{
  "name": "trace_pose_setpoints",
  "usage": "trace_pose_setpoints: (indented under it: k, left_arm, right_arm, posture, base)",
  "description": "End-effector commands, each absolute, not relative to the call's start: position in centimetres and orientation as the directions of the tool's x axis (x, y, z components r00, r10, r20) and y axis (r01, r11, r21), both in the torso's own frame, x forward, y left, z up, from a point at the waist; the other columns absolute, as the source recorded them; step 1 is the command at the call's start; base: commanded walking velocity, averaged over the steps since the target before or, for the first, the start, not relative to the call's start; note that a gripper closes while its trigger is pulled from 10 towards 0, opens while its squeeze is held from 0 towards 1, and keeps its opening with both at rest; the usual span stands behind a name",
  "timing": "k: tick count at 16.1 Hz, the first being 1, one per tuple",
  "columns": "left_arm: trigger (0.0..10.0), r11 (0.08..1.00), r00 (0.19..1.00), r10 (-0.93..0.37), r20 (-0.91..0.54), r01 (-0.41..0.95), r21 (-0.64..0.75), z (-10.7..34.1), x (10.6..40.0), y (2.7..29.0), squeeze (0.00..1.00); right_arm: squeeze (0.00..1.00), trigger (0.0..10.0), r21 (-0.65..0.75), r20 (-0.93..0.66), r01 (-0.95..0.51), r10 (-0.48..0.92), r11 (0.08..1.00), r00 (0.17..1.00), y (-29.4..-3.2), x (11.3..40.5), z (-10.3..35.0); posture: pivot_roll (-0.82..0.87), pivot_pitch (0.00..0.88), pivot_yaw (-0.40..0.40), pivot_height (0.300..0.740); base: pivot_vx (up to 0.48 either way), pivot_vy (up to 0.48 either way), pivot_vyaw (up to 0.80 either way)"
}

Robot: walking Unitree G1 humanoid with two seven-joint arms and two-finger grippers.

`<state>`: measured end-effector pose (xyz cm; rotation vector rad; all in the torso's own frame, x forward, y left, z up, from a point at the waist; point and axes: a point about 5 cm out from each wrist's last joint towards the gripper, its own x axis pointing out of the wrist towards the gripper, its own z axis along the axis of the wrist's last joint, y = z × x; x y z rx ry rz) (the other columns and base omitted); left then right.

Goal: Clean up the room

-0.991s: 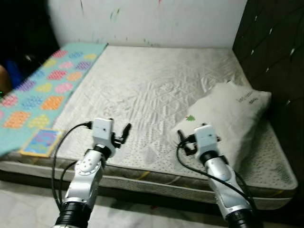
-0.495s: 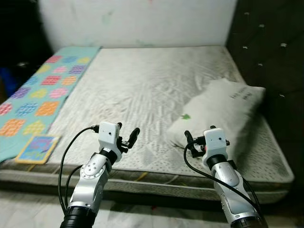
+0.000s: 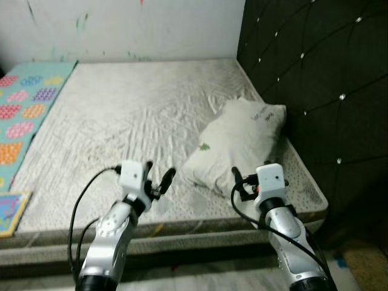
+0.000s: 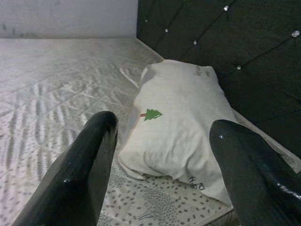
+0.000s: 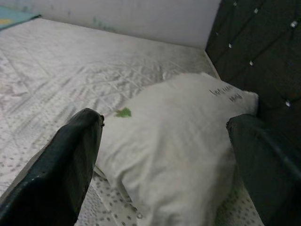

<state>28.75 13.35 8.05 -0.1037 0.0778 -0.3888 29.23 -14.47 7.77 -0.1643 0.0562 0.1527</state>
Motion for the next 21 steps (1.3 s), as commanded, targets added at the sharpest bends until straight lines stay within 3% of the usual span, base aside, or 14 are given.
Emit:
trace_pose_setpoints:
  k: [1,17,21]
  left_arm:
    - [10.0,0.921,0.925,-0.379,-0.034,0.373,-0.109,8.78,28.80,13.61,0.00]
    - [10.0,0.918,0.921,-0.387,-0.051,0.380,-0.109,8.91,28.72,13.42,0.00]
    - [10.0,0.919,0.920,-0.386,-0.058,0.379,-0.113,8.82,28.70,13.37,0.00]
  right_arm:
    - [0.00,10.0,-0.157,-0.053,-0.170,0.164,0.973,0.985,-14.13,29.44,8.33]
    - [0.00,10.0,-0.159,-0.059,-0.160,0.152,0.974,0.987,-14.33,29.37,8.43]
    - [0.00,10.0,-0.160,-0.059,-0.158,0.151,0.974,0.987,-14.40,29.31,8.49]
  posture:
    - [-0.15,0.000,0.026,0.740]
    - [-0.16,0.000,0.031,0.740]
    - [-0.16,0.000,0.029,0.740]
  base:
    - [0.304,0.000,0.00]
    - [0.308,0.000,0.00]
    - [0.000,0.000,0.00]
